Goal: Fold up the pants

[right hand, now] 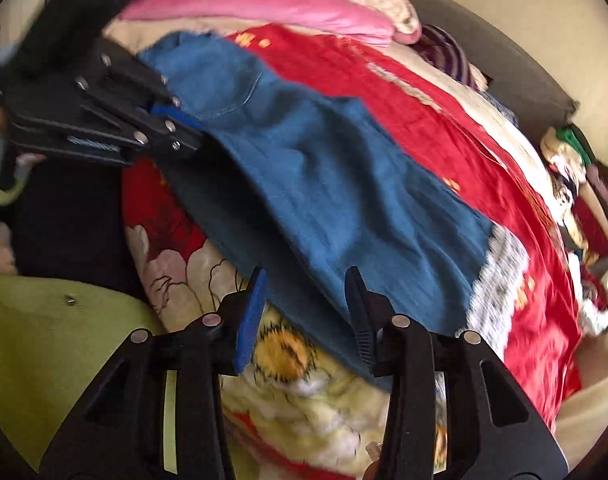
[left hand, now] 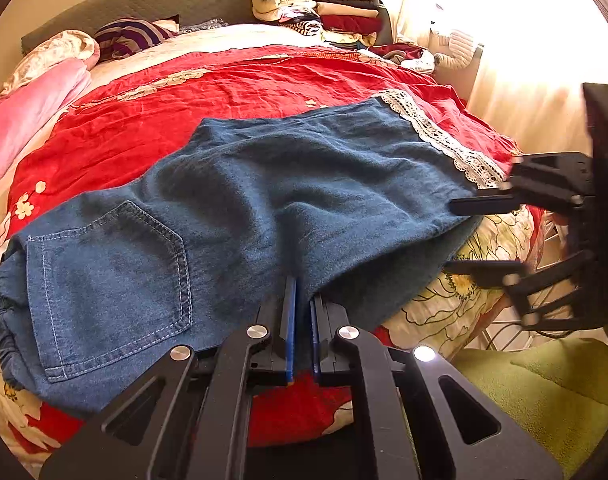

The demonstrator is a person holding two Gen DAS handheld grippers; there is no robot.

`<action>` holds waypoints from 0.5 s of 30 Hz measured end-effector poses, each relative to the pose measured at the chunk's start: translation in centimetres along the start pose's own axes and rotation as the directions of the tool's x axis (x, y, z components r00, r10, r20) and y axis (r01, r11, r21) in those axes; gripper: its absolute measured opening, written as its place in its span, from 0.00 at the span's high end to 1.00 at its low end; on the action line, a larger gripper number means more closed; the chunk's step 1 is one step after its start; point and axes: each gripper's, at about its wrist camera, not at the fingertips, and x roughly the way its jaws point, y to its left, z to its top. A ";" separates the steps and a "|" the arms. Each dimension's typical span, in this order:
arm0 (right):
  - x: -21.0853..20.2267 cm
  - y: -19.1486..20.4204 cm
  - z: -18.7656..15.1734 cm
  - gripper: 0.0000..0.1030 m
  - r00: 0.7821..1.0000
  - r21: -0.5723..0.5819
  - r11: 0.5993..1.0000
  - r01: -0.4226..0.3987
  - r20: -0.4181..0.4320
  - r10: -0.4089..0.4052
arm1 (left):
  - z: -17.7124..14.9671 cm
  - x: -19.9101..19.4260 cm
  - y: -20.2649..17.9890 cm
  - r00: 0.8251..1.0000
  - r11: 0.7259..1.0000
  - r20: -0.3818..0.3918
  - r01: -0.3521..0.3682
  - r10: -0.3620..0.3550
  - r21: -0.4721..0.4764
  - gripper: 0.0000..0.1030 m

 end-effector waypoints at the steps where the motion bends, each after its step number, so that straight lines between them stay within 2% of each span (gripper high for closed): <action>1: 0.8 -0.1 0.1 0.87 1.000 -0.007 1.000 -0.005 -0.008 0.005 | -0.1 -0.1 -0.1 1.000 1.000 -0.001 0.002 -0.002 0.004 0.95; 2: 1.2 -0.3 0.1 0.98 1.000 -0.004 1.000 -0.011 -0.021 0.011 | -0.1 -0.1 -0.1 1.000 1.000 -0.003 0.002 -0.002 0.007 0.95; 3: 1.5 -0.7 0.0 1.00 0.999 0.008 1.000 -0.019 -0.036 0.019 | -0.2 0.0 0.0 1.000 1.000 -0.008 0.004 -0.004 0.011 0.95; 5: 1.0 -1.5 -0.3 1.00 0.997 0.043 0.996 -0.073 -0.031 0.074 | -0.4 0.0 0.0 1.000 1.000 -0.017 0.006 -0.005 0.018 0.95; 8: 0.2 -1.6 -0.9 1.00 0.993 0.023 0.994 -0.110 -0.029 0.111 | -1.1 0.0 0.0 0.998 0.999 -0.050 0.026 -0.025 0.035 0.95; 11: 1.3 -1.4 -1.7 1.00 0.991 0.024 0.992 -0.122 -0.054 0.123 | -1.7 0.4 -0.1 0.995 0.998 -0.094 0.027 -0.022 0.059 0.95; 14: 1.7 -1.8 -1.4 0.95 0.985 0.068 0.985 -0.158 -0.062 0.162 | -2.3 0.0 0.4 0.994 0.999 -0.106 0.037 -0.034 0.034 0.93; 15: 1.4 -2.0 -1.5 0.82 0.982 0.081 0.981 -0.177 -0.056 0.181 | -2.4 -0.5 0.7 0.994 0.999 -0.096 0.044 -0.041 0.024 0.92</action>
